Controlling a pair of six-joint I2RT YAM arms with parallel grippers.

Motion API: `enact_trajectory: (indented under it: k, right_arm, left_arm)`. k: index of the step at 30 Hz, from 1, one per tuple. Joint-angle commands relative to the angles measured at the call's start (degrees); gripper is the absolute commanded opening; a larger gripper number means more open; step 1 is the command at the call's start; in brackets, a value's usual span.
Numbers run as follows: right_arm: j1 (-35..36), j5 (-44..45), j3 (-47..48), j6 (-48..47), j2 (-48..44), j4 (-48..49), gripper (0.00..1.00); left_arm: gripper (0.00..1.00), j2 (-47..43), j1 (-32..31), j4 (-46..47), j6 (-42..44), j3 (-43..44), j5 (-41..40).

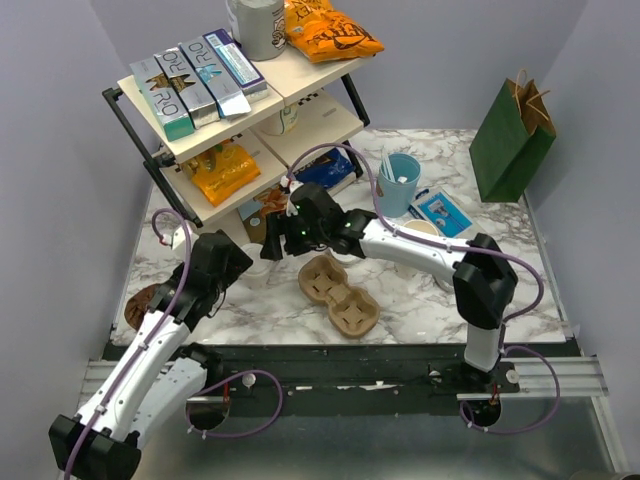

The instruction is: Pack the takeout coffee

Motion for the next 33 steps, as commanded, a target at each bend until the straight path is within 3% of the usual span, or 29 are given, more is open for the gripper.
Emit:
enact_trajectory:
  k: [1,5,16,33]
  right_arm:
    - [0.63,-3.57,4.26,1.08,4.46,-0.33,0.78]
    - [0.72,-5.33,6.55,1.08,7.36,-0.59,0.68]
    - [1.69,-7.0,8.75,0.21,9.21,-1.91,0.57]
    - [1.69,-5.51,11.65,-0.32,11.67,-3.32,0.54]
  left_arm:
    - [0.99,-1.68,3.35,7.49,1.87,-2.95,4.92]
    - [0.99,-2.82,4.5,10.83,1.08,-6.2,6.84]
    - [0.93,-6.6,5.47,16.55,0.64,-12.62,9.58]
    - [0.96,-7.22,7.84,23.15,3.63,-14.91,12.83]
